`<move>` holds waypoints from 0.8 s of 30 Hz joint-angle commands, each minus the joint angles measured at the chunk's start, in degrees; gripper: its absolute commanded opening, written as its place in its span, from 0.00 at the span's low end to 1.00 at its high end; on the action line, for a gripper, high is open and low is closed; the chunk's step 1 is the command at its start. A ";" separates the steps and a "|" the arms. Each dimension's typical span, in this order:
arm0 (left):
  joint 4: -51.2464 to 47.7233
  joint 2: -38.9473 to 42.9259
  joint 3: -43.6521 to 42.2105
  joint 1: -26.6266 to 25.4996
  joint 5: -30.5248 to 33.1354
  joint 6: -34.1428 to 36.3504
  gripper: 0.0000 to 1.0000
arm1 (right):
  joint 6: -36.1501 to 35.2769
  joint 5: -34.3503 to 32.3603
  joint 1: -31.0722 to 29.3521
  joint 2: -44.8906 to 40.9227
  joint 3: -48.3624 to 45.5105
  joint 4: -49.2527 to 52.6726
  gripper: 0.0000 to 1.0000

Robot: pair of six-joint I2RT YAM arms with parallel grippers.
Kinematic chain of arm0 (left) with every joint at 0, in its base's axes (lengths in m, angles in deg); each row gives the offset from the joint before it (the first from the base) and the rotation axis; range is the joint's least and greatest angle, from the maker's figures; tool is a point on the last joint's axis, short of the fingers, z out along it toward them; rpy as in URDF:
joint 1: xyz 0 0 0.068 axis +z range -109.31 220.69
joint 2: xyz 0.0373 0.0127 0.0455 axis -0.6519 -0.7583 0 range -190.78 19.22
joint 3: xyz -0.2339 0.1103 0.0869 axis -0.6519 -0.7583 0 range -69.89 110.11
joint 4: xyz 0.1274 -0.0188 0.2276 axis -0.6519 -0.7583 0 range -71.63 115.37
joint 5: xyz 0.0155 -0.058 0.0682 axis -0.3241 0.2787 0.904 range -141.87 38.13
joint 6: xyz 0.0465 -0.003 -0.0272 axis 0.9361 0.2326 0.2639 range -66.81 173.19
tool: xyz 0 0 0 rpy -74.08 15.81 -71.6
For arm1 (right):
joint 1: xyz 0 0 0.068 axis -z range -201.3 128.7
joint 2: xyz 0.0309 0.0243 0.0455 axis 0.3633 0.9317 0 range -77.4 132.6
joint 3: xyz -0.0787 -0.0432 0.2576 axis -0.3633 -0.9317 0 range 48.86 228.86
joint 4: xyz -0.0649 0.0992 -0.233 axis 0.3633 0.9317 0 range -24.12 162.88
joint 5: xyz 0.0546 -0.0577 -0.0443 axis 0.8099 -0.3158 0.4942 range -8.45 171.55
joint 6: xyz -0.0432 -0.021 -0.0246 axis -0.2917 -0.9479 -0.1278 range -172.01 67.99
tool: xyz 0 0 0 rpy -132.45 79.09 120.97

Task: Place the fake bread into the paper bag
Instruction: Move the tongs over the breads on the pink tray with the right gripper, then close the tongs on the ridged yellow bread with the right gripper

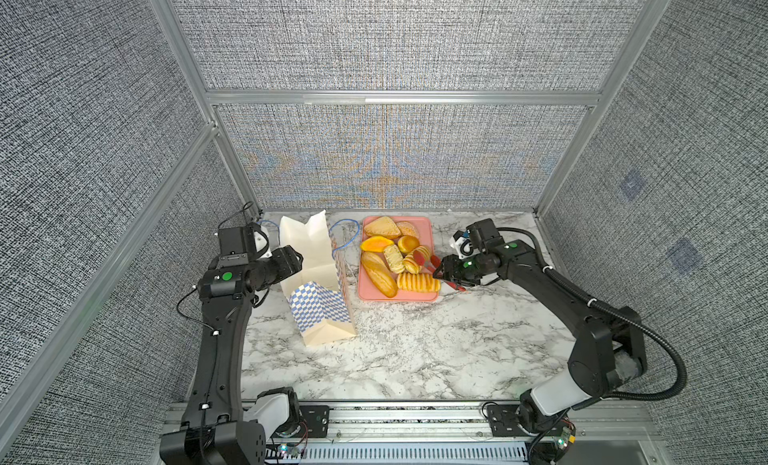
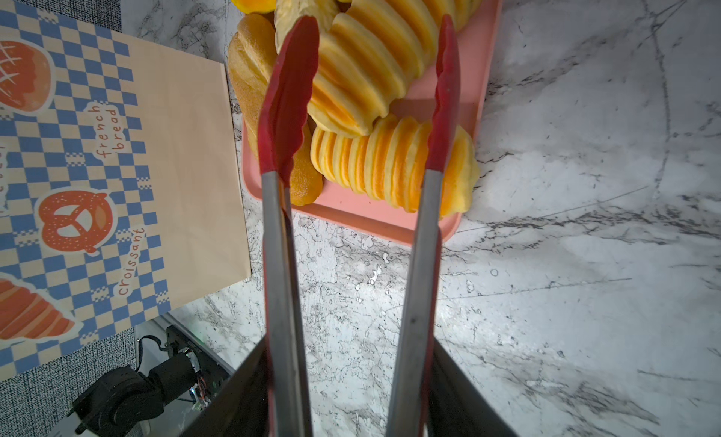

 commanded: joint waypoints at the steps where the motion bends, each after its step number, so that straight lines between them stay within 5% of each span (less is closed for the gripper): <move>1: 0.66 -0.06 -0.01 -0.02 0.15 0.69 0.75 | 0.10 -0.13 -0.42 -0.04 0.71 -0.29 0.61; 24: 0.98 0.56 -1.36 -0.02 0.98 1.38 0.75 | 1.47 -1.89 -2.87 4.59 3.39 -0.11 0.69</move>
